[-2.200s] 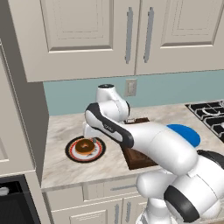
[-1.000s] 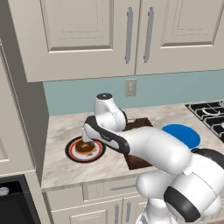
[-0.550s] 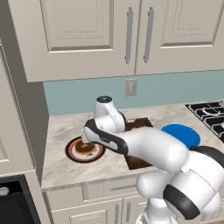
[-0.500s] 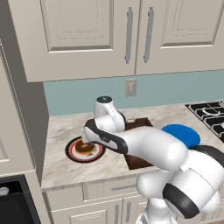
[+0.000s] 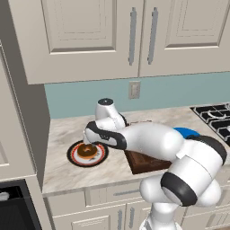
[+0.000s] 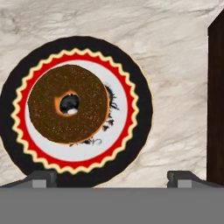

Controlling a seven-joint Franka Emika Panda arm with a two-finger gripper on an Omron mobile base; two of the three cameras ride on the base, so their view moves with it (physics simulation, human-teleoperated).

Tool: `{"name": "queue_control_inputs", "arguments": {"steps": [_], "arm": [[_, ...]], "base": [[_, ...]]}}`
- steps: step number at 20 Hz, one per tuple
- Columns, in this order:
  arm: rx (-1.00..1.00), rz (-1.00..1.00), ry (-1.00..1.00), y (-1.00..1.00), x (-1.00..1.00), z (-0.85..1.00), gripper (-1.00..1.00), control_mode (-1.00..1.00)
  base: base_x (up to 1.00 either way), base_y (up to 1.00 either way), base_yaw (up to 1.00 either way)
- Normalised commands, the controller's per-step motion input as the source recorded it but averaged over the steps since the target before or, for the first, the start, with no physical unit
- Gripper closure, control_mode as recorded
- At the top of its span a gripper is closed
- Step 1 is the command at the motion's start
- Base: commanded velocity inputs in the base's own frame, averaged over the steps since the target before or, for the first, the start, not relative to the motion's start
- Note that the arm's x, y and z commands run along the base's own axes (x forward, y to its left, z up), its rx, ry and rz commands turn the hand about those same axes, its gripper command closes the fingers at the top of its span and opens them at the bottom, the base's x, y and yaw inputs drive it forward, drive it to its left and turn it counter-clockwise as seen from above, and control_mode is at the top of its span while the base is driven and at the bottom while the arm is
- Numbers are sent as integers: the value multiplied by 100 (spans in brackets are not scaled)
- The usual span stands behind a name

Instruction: Move the dessert items from the plates to the tray.

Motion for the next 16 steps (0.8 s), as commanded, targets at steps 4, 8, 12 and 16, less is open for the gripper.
{"name": "queue_control_inputs", "arguments": {"steps": [4,8,12,16], "arm": [[0,0,0,6,3,-7,-100,-100],[0,0,0,7,17,-10,-100,-100],[0,0,-2,11,18,-16,-100,-100],[0,0,-1,10,21,-15,-100,-100]], "base": [[0,0,0],[0,0,0],[0,0,0],[0,0,0]]}}
